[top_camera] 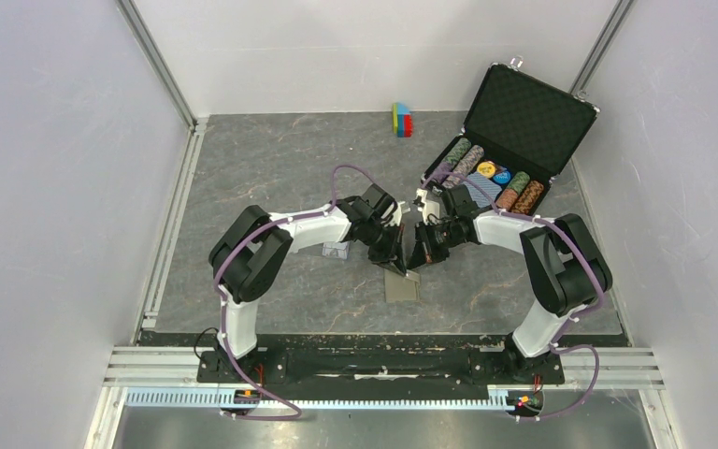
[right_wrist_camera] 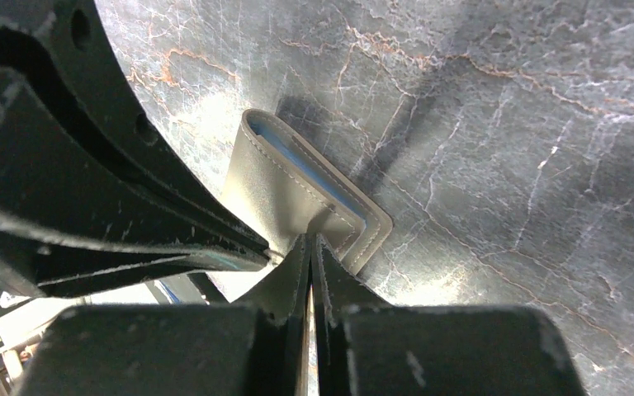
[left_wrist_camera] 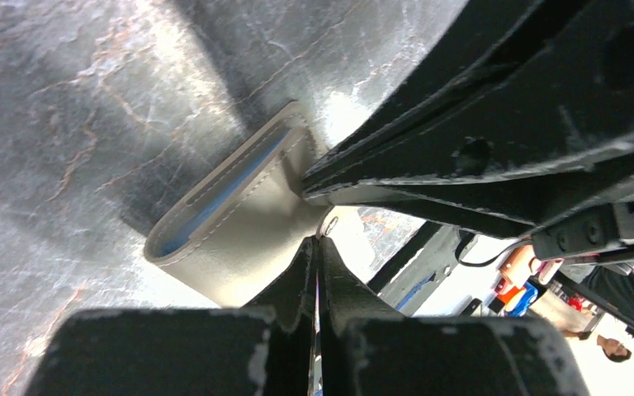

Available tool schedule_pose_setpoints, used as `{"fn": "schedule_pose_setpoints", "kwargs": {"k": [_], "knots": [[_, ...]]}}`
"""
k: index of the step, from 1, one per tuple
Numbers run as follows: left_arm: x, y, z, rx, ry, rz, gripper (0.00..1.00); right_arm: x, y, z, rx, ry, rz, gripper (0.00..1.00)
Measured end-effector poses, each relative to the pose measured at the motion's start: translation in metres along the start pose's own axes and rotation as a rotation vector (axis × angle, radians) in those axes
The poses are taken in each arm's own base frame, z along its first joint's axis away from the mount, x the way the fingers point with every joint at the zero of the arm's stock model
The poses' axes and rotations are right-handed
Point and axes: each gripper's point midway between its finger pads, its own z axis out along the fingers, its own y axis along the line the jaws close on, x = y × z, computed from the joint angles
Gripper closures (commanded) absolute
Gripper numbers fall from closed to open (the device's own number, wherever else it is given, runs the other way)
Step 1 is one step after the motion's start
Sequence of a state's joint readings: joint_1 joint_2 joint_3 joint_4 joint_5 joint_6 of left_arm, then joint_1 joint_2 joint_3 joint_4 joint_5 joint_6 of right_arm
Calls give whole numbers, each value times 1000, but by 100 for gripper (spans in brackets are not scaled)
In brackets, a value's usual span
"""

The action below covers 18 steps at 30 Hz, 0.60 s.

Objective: Put the credit cards into the card holder
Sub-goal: Close the card holder at the center of the board.

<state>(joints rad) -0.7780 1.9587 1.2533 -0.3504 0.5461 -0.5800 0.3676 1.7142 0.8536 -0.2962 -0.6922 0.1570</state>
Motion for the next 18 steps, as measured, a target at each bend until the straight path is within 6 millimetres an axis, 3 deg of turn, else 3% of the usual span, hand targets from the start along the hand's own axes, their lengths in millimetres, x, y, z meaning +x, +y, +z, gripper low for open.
{"fn": "schedule_pose_setpoints", "kwargs": {"k": [7,18], "knots": [[2,11,-2,-46,5,-31,98,0,0,0,0,0,0,100],[3,10,-5,-46,-2,-30,98,0,0,0,0,0,0,100]]}}
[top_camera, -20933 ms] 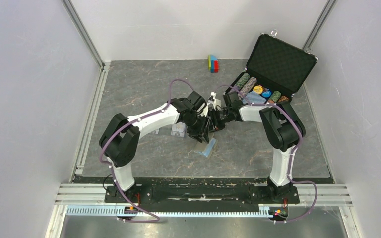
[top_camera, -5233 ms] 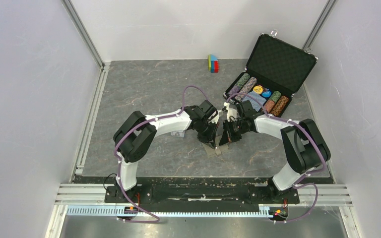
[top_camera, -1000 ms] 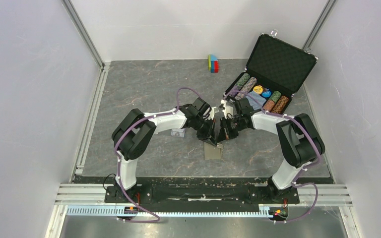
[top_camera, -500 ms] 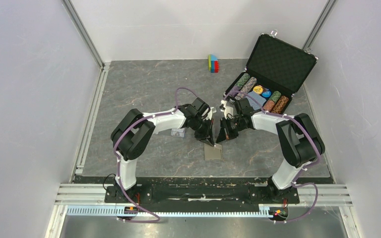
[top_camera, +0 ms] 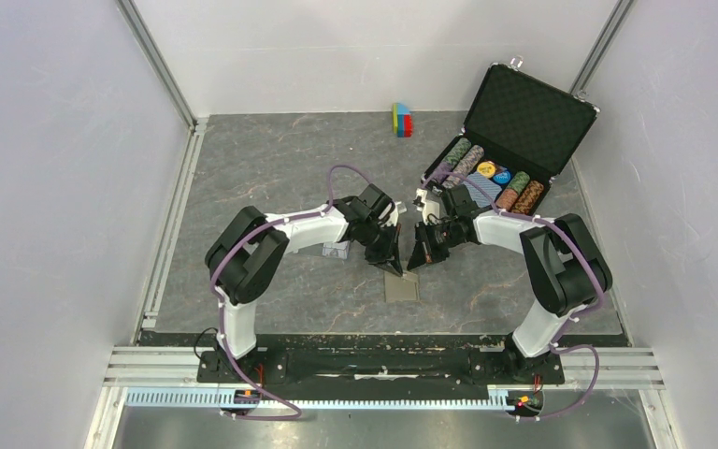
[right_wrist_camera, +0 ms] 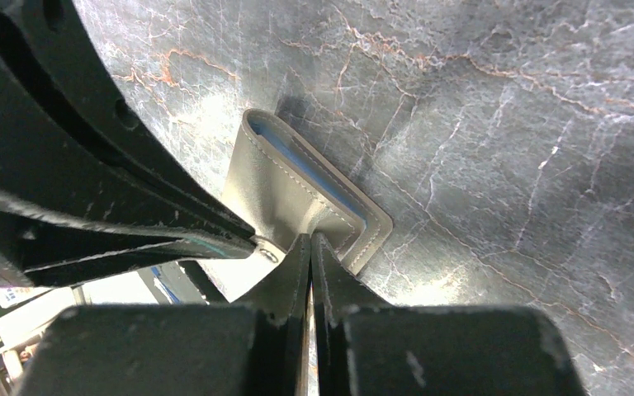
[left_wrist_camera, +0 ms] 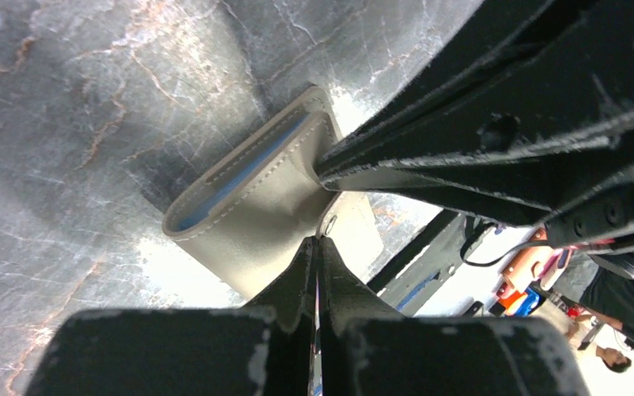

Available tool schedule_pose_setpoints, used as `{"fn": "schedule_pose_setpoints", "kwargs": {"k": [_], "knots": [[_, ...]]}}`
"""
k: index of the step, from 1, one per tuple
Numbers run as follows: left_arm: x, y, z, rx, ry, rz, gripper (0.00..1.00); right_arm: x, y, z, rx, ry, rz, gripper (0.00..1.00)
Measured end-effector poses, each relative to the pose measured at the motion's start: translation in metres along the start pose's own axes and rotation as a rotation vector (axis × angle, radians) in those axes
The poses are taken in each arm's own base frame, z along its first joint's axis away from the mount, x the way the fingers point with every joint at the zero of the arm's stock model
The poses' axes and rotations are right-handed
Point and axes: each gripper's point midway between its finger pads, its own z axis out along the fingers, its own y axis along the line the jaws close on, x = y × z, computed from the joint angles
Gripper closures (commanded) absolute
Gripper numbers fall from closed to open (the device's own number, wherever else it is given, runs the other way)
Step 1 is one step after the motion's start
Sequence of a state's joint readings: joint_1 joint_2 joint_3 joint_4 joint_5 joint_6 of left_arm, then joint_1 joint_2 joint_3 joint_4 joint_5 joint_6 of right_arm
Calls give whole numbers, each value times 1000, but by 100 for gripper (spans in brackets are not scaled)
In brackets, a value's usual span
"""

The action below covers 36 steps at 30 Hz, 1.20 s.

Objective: Put the credit cards into the card holder
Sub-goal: Close the card holder at the center of the board.

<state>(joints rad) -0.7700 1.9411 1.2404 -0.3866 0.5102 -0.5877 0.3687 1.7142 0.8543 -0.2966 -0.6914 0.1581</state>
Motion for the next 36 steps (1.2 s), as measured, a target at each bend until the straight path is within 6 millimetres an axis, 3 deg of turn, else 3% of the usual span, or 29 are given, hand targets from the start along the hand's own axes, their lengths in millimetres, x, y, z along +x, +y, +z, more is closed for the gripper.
{"fn": "schedule_pose_setpoints", "kwargs": {"k": [11,36], "knots": [[2,-11,-6,54,-2,19,98,0,0,0,0,1,6,100],[9,2,-1,-3,30,-14,98,-2,0,0,7,1,6,100]]}}
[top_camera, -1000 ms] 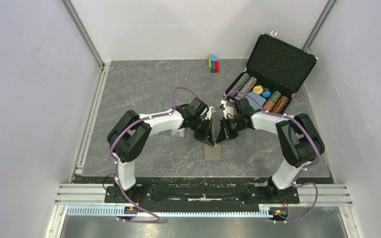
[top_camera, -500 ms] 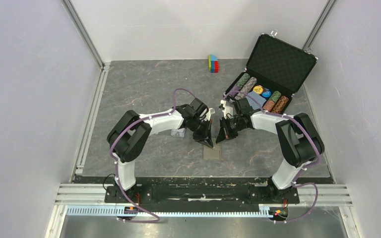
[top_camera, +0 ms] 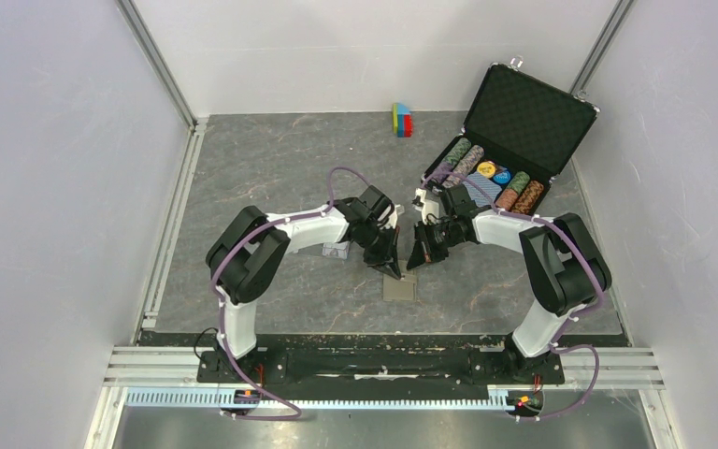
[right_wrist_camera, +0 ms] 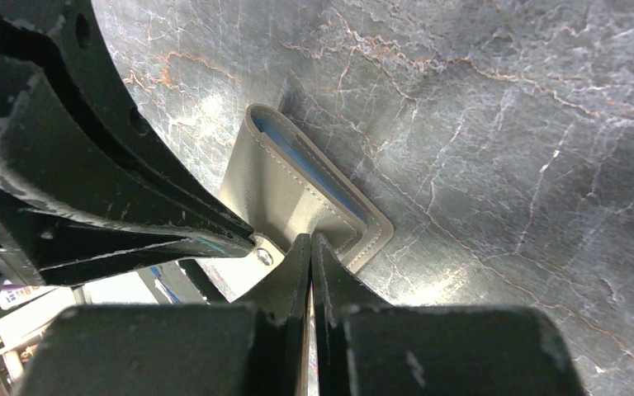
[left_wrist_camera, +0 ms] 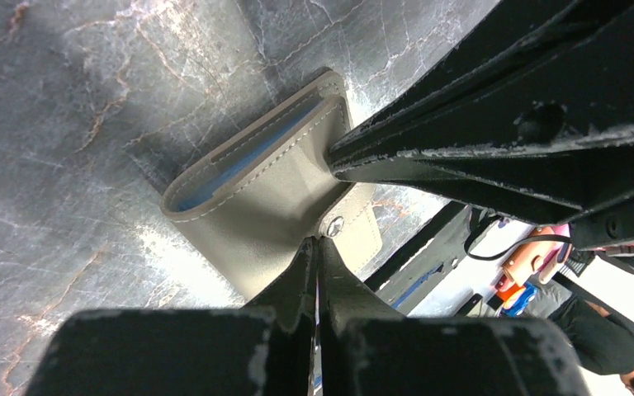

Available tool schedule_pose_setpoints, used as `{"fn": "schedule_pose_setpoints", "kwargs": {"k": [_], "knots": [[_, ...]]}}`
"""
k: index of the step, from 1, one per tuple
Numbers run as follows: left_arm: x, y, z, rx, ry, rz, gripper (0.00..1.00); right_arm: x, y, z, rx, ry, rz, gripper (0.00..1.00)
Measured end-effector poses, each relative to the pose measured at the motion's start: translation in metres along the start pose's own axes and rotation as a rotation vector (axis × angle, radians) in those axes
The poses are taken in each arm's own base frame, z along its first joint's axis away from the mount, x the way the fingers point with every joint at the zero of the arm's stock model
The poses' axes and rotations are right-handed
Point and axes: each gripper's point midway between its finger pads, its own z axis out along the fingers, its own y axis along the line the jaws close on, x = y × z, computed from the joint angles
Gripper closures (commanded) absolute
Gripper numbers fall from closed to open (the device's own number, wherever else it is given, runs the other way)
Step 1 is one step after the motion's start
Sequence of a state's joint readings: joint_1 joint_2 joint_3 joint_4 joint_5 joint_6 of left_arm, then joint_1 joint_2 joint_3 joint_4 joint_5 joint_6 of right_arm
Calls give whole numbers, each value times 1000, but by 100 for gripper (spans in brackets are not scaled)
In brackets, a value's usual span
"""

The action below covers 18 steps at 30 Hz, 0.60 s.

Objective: Put the credit cards into the card holder
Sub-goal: Close the card holder at the center of the board.

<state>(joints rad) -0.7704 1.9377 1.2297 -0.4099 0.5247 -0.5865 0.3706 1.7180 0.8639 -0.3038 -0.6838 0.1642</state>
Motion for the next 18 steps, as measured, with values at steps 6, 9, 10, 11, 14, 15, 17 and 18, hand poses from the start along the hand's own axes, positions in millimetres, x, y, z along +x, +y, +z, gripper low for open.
{"fn": "schedule_pose_setpoints", "kwargs": {"k": [6,9,10,11,14,15,17,18], "knots": [[-2,1,4,-3,4,-3,98,-1,3,-2,-4,-5,-10,100],[-2,2,4,-6,7,-4,98,-4,6,-7,-2,-22,-29,100],[-2,2,4,-8,7,-4,98,-5,8,-9,-4,-31,-38,100],[-2,2,4,-8,7,-4,98,-6,11,-12,-6,-40,-47,100],[-1,2,4,-8,7,-4,98,-8,18,-20,-16,-66,-75,100],[-1,2,4,-8,7,-4,98,-9,21,-22,-23,-72,-82,100],[-1,2,4,-8,7,-4,98,-10,25,-24,-36,-76,-90,100],[-1,2,4,-8,7,-4,98,-10,26,-24,-43,-76,-94,100]]}}
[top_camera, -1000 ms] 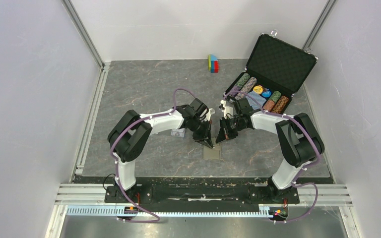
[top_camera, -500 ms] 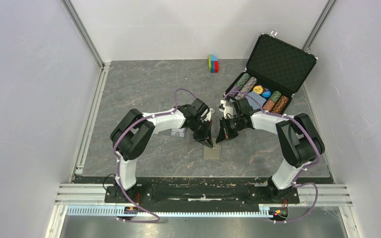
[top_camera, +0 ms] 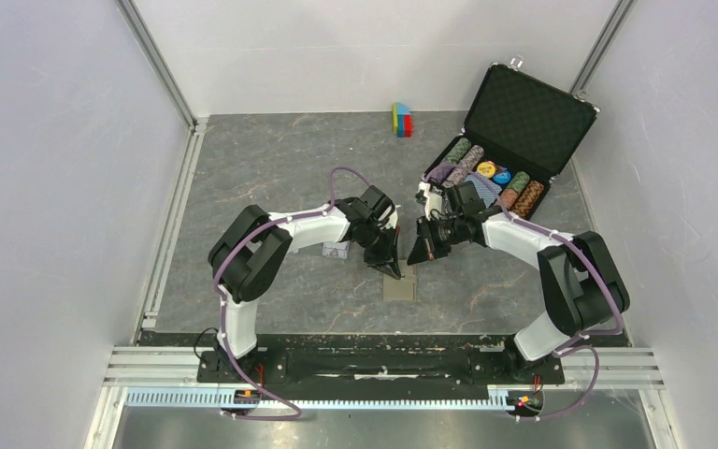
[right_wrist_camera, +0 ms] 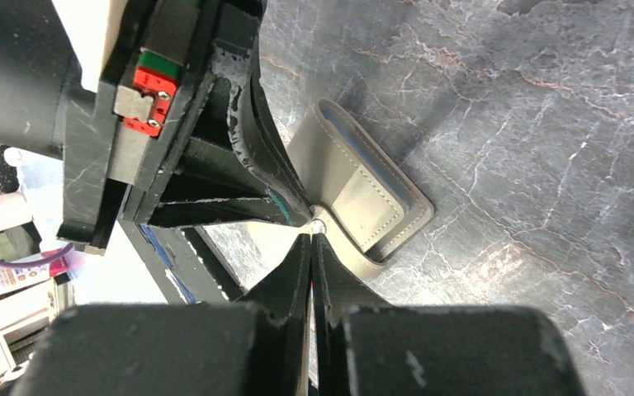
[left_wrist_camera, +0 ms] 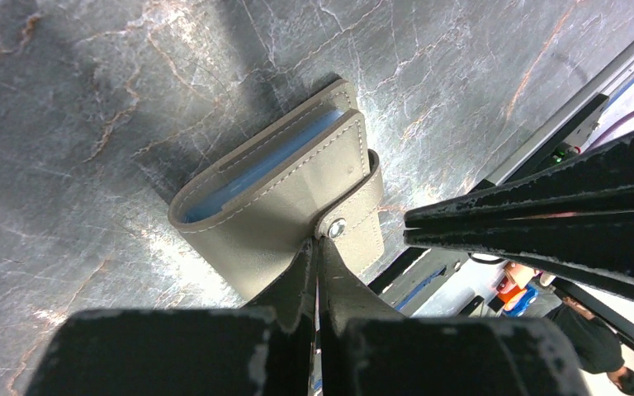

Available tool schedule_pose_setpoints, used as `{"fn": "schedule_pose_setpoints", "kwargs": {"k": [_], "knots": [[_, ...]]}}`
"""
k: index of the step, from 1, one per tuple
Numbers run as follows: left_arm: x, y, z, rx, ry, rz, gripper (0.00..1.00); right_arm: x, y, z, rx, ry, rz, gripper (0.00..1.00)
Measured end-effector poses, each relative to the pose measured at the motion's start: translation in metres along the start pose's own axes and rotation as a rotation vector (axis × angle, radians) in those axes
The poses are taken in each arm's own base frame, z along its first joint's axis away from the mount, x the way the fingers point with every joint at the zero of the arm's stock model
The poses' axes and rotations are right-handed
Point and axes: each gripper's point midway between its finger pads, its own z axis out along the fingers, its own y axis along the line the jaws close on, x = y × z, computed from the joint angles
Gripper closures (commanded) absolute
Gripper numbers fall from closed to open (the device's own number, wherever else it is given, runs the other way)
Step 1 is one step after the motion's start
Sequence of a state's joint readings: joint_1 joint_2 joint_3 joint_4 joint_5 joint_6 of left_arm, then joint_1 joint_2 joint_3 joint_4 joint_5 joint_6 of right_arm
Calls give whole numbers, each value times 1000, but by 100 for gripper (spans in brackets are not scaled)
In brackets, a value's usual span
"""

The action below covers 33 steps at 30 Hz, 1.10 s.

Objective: Put the credit cards into the card holder
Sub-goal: Close the card holder at the center of the board.

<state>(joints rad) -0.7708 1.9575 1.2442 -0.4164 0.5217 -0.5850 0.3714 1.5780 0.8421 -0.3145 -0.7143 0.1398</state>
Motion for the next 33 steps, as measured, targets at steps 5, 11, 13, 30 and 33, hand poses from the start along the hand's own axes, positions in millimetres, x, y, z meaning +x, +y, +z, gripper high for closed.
{"fn": "schedule_pose_setpoints", "kwargs": {"k": [5,11,13,30,33], "knots": [[0,0,0,-1,1,0,98,4,4,1,-24,18,-9,100],[0,0,0,-2,0,1,98,19,7,12,-41,77,-17,100],[0,0,0,-2,0,1,98,24,8,15,-44,98,-21,100],[2,2,6,2,7,4,98,48,-4,26,16,159,52,100],[2,2,6,3,8,4,98,48,-3,26,7,162,65,100]]}}
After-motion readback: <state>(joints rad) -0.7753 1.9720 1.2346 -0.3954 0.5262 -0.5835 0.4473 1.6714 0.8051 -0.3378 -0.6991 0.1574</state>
